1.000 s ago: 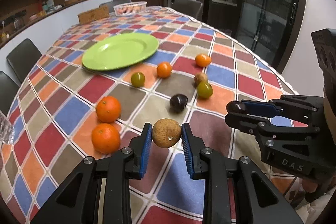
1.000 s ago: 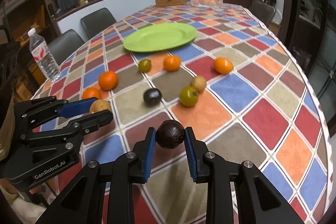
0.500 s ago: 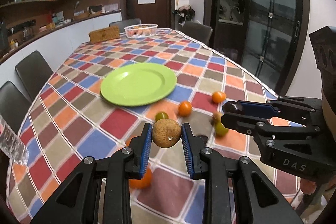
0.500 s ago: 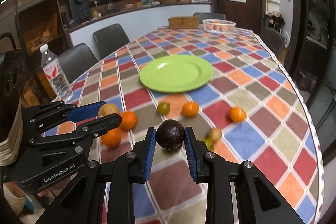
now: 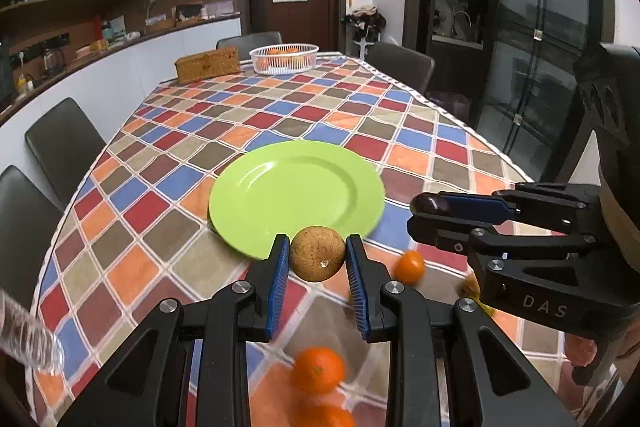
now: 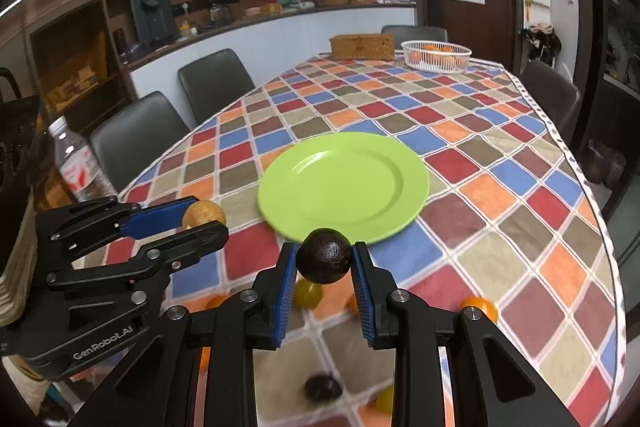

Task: Organize fruits
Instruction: 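Carry both fruits onto the green plate and open both tools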

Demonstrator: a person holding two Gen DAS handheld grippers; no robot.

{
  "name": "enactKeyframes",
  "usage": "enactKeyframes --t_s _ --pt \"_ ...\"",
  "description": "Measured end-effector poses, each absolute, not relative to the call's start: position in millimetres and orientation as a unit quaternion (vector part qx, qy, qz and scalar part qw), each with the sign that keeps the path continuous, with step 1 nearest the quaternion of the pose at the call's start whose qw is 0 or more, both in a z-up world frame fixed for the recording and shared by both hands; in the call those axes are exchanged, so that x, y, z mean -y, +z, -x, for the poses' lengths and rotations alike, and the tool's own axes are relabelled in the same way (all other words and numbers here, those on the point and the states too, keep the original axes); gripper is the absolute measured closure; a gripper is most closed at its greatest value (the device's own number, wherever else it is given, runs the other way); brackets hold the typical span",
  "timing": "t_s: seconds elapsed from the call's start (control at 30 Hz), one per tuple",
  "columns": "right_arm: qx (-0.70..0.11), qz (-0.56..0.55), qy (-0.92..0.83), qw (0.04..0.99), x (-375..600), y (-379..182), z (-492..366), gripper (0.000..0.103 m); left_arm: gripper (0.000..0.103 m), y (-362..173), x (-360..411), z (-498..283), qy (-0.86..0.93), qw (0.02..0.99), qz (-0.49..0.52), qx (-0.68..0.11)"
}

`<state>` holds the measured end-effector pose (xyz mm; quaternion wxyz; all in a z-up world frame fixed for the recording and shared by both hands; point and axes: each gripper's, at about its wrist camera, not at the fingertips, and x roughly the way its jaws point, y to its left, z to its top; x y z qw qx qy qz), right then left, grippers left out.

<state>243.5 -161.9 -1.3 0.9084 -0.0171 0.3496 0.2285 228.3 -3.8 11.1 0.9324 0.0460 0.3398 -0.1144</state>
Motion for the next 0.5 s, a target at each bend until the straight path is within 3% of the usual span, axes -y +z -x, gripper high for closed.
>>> enactKeyframes --t_s 0.5 --pt "-0.453 0.007 0.213 0.866 138 -38 -349 0.074 0.075 -35 -12 -320 -0.126 0.888 -0.037 -0.441"
